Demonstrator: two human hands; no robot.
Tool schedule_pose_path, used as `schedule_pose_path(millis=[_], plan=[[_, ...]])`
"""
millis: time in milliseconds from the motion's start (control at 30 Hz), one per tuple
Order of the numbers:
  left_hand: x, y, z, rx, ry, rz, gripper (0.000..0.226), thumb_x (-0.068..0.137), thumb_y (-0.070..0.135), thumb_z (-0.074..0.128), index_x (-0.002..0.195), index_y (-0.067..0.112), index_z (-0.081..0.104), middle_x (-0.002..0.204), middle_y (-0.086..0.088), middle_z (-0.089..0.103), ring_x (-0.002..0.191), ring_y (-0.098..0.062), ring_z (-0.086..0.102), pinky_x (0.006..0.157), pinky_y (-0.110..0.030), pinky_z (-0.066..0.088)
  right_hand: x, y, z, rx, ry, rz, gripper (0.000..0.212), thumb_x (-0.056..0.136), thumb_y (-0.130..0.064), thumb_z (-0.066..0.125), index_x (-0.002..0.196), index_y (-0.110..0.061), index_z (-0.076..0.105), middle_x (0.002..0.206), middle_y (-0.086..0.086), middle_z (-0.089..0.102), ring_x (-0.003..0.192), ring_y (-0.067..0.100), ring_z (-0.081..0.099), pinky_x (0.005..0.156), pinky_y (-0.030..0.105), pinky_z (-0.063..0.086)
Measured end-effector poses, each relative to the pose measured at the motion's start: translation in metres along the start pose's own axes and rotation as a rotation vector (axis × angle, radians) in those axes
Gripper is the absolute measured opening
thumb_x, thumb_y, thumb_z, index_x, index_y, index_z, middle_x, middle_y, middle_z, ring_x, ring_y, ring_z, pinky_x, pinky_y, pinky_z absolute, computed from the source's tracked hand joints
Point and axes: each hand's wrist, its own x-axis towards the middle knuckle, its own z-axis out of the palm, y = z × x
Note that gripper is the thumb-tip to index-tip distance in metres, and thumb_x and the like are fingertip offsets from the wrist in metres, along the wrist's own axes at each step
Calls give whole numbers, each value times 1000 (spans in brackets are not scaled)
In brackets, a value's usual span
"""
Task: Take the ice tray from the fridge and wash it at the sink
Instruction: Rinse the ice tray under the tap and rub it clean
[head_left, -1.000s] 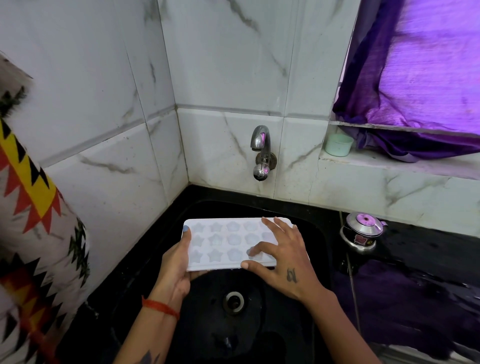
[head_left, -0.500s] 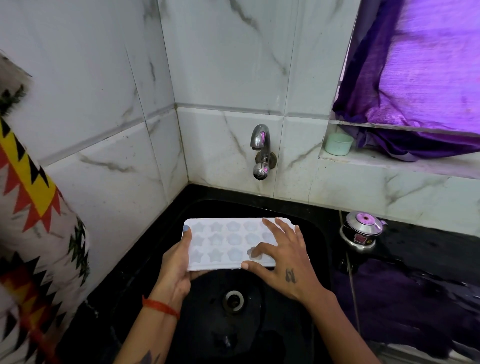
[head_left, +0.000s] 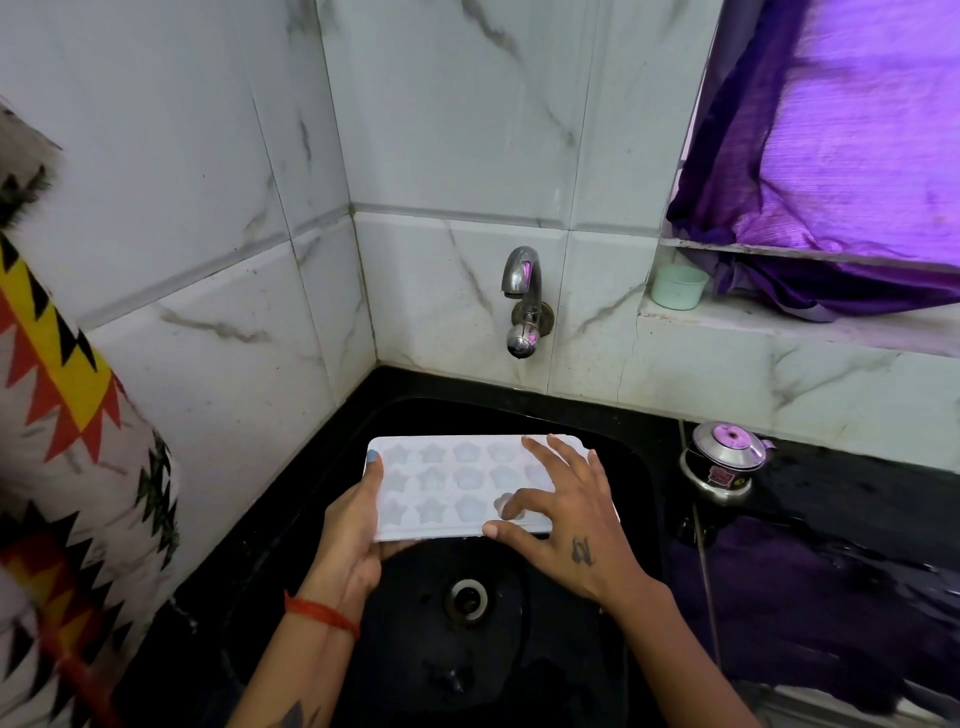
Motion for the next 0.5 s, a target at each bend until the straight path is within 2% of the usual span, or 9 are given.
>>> schedule_pose_path(millis=[300, 500], plan=[[0, -1, 1, 4, -1, -3, 44, 91, 48, 51, 106, 8, 65, 90, -11, 71, 80, -27, 68, 60, -38, 55, 0, 0, 0, -31, -20, 8, 67, 71, -87, 26, 92, -40, 69, 152, -4, 31, 145, 14, 10, 118, 50, -2], [0, -1, 1, 4, -1, -5, 45, 91, 48, 51, 107, 8, 64, 90, -10, 71, 80, -27, 68, 59, -37, 54, 0, -1, -2, 9, -17, 9, 68, 70, -88, 26, 85, -38, 70, 152, -5, 32, 145, 14, 12, 118, 49, 0]])
